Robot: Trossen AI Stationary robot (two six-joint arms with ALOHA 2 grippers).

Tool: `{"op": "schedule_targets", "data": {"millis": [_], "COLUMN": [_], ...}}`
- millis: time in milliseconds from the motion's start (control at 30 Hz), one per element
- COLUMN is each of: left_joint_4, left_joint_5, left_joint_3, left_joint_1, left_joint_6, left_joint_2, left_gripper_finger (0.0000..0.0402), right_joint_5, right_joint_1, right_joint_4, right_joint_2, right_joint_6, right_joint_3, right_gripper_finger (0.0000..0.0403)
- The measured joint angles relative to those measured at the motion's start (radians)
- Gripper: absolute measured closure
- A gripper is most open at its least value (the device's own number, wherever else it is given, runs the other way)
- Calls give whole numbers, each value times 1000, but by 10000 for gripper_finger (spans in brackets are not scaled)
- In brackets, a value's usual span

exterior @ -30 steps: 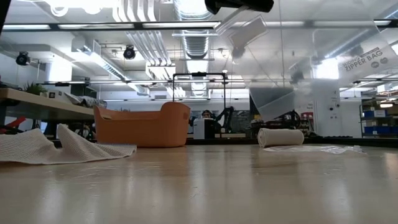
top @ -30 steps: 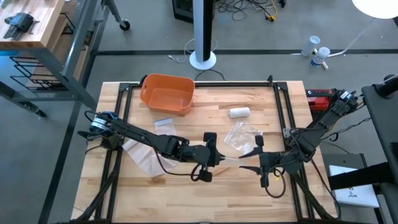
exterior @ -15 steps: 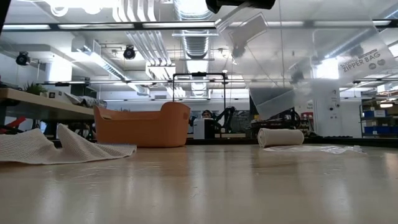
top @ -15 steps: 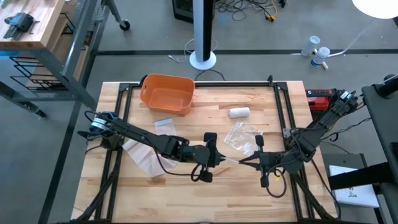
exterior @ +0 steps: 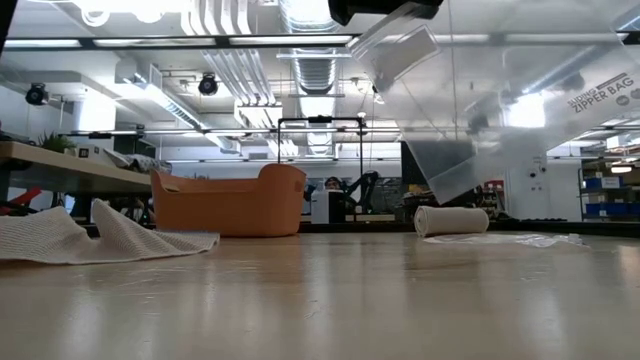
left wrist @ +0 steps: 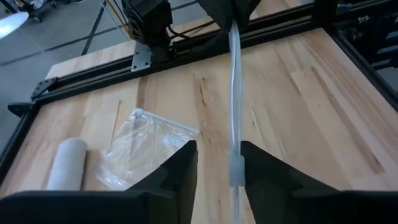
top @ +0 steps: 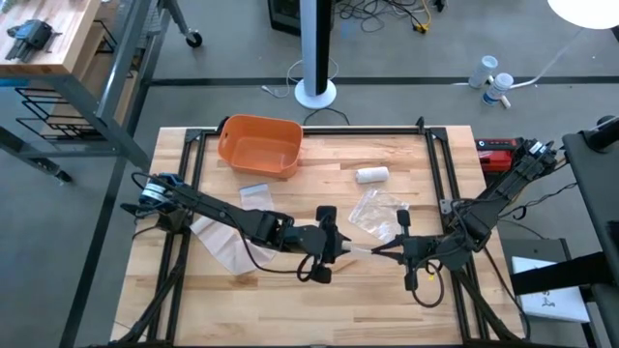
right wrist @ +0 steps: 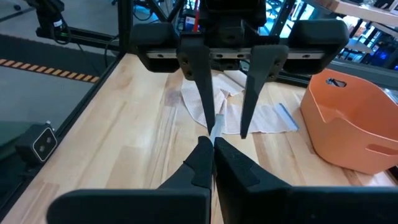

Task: Roll bandage
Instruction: Open the transparent zip bag

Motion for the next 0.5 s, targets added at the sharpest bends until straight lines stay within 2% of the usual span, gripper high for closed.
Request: {"op": "schedule_targets", "data": {"millis": [133, 300, 367, 500], "left_joint_4": [-2, -3, -7, -24], "left_joint_5": [34, 74, 75, 75], "left_joint_3": [0, 0, 0, 0], "left_joint_1": [4, 16, 17, 16], "left_joint_6": [-51, -82, -82, -82], "left_joint_2": [0, 0, 0, 0], "left_gripper_finger": [315, 384, 388, 370], "right_joint_5": [0, 0, 0, -5], "right_joint_1": [0, 0, 0, 0], "right_joint_4": [0, 0, -1, -10], "right_joint_2": [0, 0, -1, -18], "right_joint_6": [-1, -3, -4, -4], "right_joint_3": [0, 0, 0, -1], "right_gripper_finger": [402, 403, 403, 403]}}
